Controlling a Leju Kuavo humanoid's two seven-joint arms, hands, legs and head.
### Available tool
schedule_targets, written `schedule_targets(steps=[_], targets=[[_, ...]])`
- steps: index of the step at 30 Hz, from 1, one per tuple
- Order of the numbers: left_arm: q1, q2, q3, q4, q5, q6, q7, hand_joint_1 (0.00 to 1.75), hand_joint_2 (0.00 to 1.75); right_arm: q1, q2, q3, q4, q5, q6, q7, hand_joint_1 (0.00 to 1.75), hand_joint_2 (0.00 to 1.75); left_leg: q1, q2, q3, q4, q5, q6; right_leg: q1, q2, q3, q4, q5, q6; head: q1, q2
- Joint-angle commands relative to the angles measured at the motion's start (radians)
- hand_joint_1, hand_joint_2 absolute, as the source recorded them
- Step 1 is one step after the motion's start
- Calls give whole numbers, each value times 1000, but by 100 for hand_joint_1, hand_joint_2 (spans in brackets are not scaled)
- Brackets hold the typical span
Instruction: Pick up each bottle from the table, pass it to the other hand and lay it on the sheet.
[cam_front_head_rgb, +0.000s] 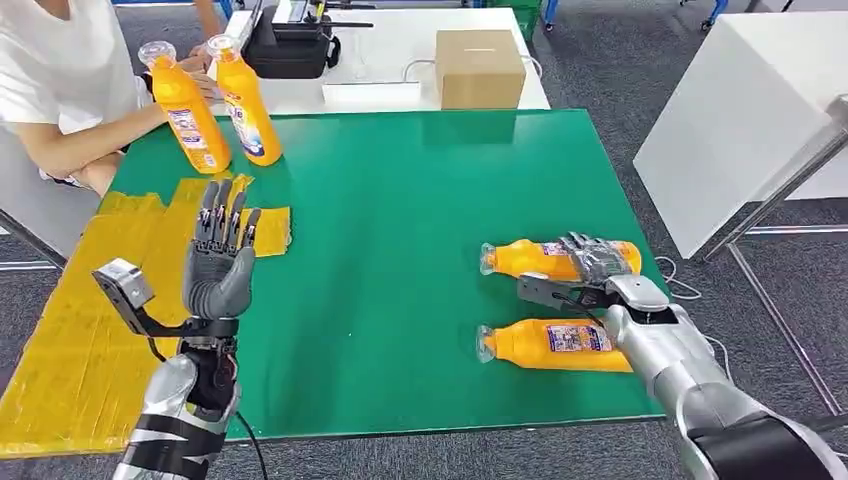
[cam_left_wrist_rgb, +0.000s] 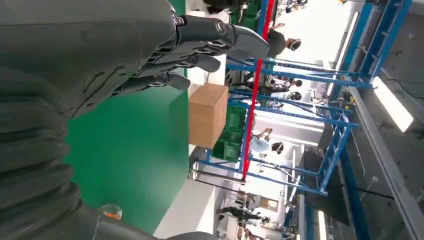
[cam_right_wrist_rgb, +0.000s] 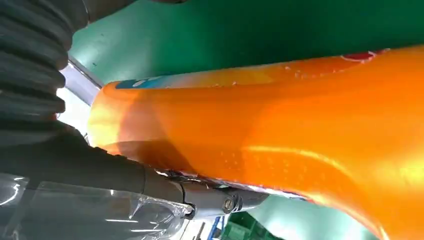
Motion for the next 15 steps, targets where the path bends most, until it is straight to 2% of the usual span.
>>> schedule_targets(steps=[1, 2, 3, 4, 5, 6, 10, 11, 15], targets=[[-48, 3, -2, 99, 5, 7, 3, 0, 175, -32, 16, 56, 143, -8, 12, 10, 0, 175, 1, 0, 6, -2, -1, -2, 1, -2, 6, -2, -1, -1, 0, 0], [-49, 3, -3, 105, 5, 7, 3, 0, 175, -32, 17, 57, 149, -8, 9, 13, 0, 175, 1, -1, 3, -1, 0, -1, 1, -2, 4, -1, 0, -1, 0, 0], [-50, 2, -3, 109, 5, 8, 3, 0, 175, -31, 18, 58, 152, -9, 7, 15, 30, 175, 1, -1, 3, -1, 0, -1, 1, -2, 3, -1, 0, -1, 0, 0], [-51, 2, -3, 110, 5, 8, 3, 0, 175, -31, 18, 59, 153, -9, 6, 16, 30, 175, 1, -1, 7, -3, -1, -3, 1, -3, 7, -3, -1, -1, 0, 0], [-51, 2, -3, 110, 5, 8, 3, 0, 175, -31, 18, 59, 153, -9, 6, 16, 38, 175, 1, -1, 5, -1, 0, -1, 1, -3, 5, -2, -1, -1, 0, 0], [-51, 2, -3, 113, 5, 8, 3, 0, 175, -30, 17, 60, 156, -9, 7, 17, 129, 175, 1, -2, 6, -2, 0, -2, 1, -3, 6, -2, -1, -1, 0, 0], [-52, 2, -2, 123, 7, 11, 3, 0, 175, -30, 17, 68, 164, -8, 4, 20, 152, 175, 1, -1, 4, -1, 0, -1, 1, -2, 5, -1, -1, -1, 0, 0], [-53, 2, -1, 127, 7, 12, 3, 0, 175, -31, 18, 68, 167, -9, 3, 23, 140, 175, 1, -1, 6, -2, -1, -2, 1, -3, 7, -2, -1, -1, 0, 0], [-53, 2, -1, 128, 8, 12, 3, 0, 175, -30, 18, 68, 167, -9, 3, 23, 141, 175, 1, -1, 4, -1, 0, -1, 1, -2, 5, -1, -1, -1, 1, 0]])
